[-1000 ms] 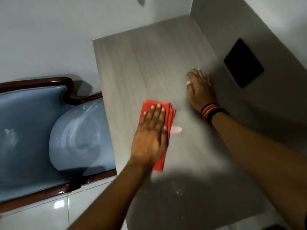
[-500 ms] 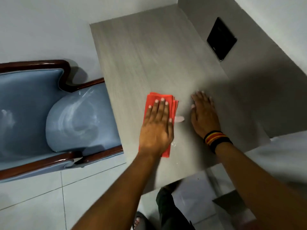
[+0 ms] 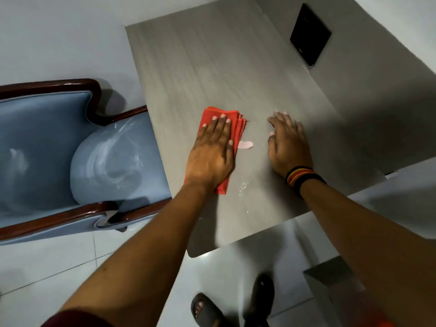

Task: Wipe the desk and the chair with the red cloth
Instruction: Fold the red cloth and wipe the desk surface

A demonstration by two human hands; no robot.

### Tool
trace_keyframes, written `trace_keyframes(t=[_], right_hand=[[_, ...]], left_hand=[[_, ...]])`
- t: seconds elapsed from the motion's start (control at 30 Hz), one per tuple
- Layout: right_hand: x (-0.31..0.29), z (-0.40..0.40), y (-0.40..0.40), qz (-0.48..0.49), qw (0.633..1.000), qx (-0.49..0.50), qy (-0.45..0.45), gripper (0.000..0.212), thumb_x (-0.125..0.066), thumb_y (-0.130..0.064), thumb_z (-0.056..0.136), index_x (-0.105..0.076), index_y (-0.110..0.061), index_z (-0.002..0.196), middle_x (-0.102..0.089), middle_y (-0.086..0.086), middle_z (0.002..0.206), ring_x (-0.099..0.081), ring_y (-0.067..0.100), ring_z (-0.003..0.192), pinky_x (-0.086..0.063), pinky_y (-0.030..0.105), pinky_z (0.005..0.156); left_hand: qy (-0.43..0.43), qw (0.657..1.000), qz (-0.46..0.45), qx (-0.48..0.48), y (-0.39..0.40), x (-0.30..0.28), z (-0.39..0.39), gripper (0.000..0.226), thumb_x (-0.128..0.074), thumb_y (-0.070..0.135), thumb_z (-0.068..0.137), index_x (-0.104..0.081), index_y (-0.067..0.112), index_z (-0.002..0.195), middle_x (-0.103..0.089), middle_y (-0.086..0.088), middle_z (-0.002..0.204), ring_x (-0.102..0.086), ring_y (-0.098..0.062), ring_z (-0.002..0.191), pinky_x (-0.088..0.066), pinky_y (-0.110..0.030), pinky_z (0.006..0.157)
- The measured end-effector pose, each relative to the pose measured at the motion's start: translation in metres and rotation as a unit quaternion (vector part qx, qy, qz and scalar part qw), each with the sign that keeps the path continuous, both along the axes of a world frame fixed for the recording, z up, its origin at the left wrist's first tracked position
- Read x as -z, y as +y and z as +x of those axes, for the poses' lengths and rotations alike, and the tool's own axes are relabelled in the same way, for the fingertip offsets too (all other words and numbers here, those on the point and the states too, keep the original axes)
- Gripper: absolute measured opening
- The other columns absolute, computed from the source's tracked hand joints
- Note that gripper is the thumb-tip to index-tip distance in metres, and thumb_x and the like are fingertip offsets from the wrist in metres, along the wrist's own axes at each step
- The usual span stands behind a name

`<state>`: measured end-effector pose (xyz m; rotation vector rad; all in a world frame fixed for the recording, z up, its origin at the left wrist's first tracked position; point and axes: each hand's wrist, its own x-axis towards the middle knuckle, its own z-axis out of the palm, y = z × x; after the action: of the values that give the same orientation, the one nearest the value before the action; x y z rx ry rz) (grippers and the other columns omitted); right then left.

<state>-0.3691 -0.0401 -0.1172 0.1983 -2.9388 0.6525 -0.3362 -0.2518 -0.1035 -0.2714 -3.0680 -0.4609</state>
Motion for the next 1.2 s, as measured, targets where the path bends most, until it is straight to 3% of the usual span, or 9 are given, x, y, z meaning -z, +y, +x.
trace_keyframes(t=[0.27,0.57,0.73,0.93,1.2], right_hand=[[-0.006,0.004,0.000,0.030,0.999,-0.006,-0.020,0.050,-0.033,-0.021,0.105,-0.040,-0.013,0.153,-0.030,0.007,0.168,-0.020,0.023,0.159,-0.009,0.046,0.131],[0.002,0.000,0.001,0.041,0.999,0.003,-0.015,0.052,-0.036,-0.019,0.102,-0.039,-0.014,0.154,-0.028,0.006,0.169,-0.017,0.021,0.159,-0.009,0.046,0.131],[0.002,0.001,-0.001,0.036,0.999,-0.011,-0.012,0.053,-0.037,-0.020,0.101,-0.040,-0.014,0.153,-0.030,0.006,0.168,-0.019,0.021,0.159,-0.009,0.046,0.131],[0.002,0.004,0.002,0.011,1.000,-0.011,-0.013,0.049,-0.036,-0.019,0.104,-0.042,-0.012,0.152,-0.033,0.009,0.166,-0.021,0.024,0.158,-0.008,0.047,0.131],[0.003,0.001,0.002,-0.003,1.000,-0.008,0.008,0.053,-0.032,-0.022,0.098,-0.049,-0.007,0.147,-0.040,0.012,0.162,-0.029,0.029,0.155,-0.014,0.050,0.129]], left_hand=[[-0.006,0.988,0.030,-0.149,0.078,0.012,0.126,0.063,-0.019,0.038,0.112,-0.008,0.012,0.168,-0.004,-0.007,0.177,0.001,-0.020,0.165,-0.006,-0.044,0.135],[-0.016,0.991,0.009,-0.133,0.067,0.005,0.024,0.063,-0.021,0.036,0.111,-0.012,0.010,0.168,-0.010,-0.008,0.177,-0.002,-0.022,0.165,-0.004,-0.043,0.135],[0.006,0.996,0.019,-0.085,0.061,0.006,0.089,0.062,-0.022,0.037,0.111,-0.016,0.012,0.167,-0.012,-0.006,0.176,-0.004,-0.020,0.165,-0.005,-0.043,0.135],[0.001,0.978,0.049,-0.204,0.025,0.005,0.120,0.058,-0.029,0.033,0.113,-0.017,0.016,0.167,-0.012,-0.001,0.176,-0.002,-0.014,0.164,-0.001,-0.035,0.135],[0.020,0.974,0.046,-0.219,-0.065,0.001,0.008,0.057,-0.034,0.027,0.112,-0.025,0.010,0.165,-0.020,-0.008,0.175,-0.010,-0.021,0.165,-0.005,-0.039,0.135]])
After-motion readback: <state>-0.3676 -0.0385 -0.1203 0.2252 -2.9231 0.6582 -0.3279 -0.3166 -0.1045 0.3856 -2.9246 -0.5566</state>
